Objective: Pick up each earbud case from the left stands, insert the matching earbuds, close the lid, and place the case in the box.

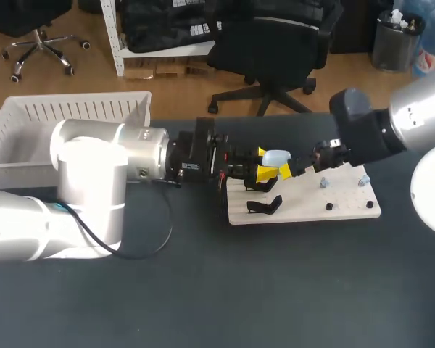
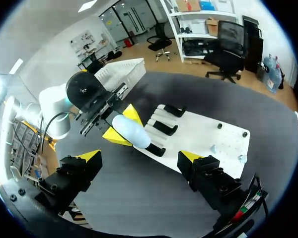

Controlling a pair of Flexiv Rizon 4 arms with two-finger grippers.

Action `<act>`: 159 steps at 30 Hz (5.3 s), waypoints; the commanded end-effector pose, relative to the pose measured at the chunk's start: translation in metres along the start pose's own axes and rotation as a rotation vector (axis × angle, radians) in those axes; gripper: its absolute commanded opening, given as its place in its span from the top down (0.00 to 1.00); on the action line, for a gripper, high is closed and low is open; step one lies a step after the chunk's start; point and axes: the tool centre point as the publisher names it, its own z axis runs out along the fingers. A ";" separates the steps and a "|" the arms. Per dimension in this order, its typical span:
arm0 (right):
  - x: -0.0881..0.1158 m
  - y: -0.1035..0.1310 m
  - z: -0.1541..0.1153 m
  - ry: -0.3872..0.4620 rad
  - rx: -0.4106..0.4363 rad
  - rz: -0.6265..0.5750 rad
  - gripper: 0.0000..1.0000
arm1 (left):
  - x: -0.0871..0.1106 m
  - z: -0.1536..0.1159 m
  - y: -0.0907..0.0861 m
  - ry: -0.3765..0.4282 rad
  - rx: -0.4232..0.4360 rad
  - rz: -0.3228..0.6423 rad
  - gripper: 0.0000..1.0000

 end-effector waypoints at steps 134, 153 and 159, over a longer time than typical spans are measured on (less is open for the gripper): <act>0.049 -0.211 0.006 0.553 0.620 -0.005 0.63 | 0.001 0.001 -0.001 -0.004 -0.005 0.004 1.00; 0.050 -0.218 0.008 0.546 0.626 0.004 0.80 | 0.001 0.001 -0.001 -0.004 -0.005 0.004 1.00; 0.050 -0.218 0.009 0.546 0.628 0.000 1.00 | 0.001 0.001 -0.001 -0.004 -0.005 0.004 1.00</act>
